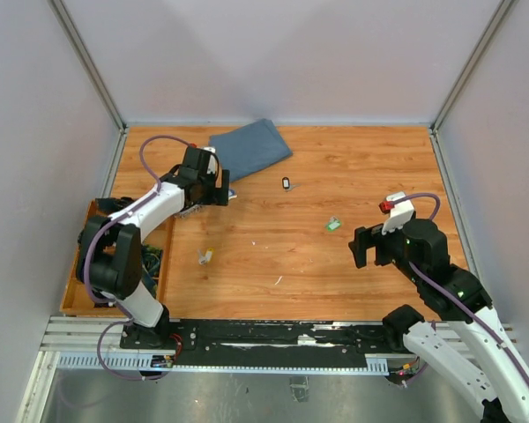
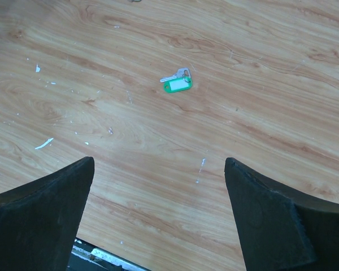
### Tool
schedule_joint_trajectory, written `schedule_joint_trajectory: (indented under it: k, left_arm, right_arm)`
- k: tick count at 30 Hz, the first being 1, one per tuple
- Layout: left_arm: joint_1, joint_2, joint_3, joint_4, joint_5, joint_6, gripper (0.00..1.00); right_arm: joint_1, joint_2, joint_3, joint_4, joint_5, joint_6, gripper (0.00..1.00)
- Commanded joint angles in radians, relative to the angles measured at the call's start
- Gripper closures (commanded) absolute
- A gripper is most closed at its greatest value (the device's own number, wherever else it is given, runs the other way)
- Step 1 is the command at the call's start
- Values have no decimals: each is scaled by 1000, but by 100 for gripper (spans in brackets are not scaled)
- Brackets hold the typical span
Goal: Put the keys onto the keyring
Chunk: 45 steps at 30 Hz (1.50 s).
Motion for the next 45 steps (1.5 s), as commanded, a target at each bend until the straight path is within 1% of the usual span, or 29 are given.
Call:
schedule_joint_trajectory:
  k: [1, 6, 14, 18, 23, 33, 36, 38, 40, 45]
  left_arm:
    - [47, 67, 49, 54, 21, 79, 0]
    - [96, 145, 97, 68, 78, 124, 0]
    - [147, 289, 199, 21, 129, 180, 0]
    - [173, 322, 220, 9, 176, 183, 0]
    - [177, 361, 244, -15, 208, 187, 0]
    - [174, 373, 206, -42, 348, 127, 0]
    - [145, 350, 168, -25, 368, 104, 0]
    - [103, 333, 146, -17, 352, 87, 0]
    - [57, 319, 114, -2, 346, 70, 0]
    - [-97, 273, 9, 42, 321, 25, 0]
  right_arm:
    - [2, -4, -13, 17, -48, -20, 1]
    - [2, -4, -16, 23, -87, -24, 2]
    - [2, 5, -19, 32, -122, -31, 2]
    - [2, 7, -19, 35, -137, -33, 2]
    - [2, 15, -19, 38, -153, -36, 2]
    - [2, 4, -19, 38, -148, -35, 2]
    - [2, 1, -20, 37, -145, -36, 2]
    - [1, 1, -20, 36, -145, -36, 2]
    - [2, 1, -19, 37, -142, -35, 2]
    - [2, -9, -22, 36, -128, -34, 2]
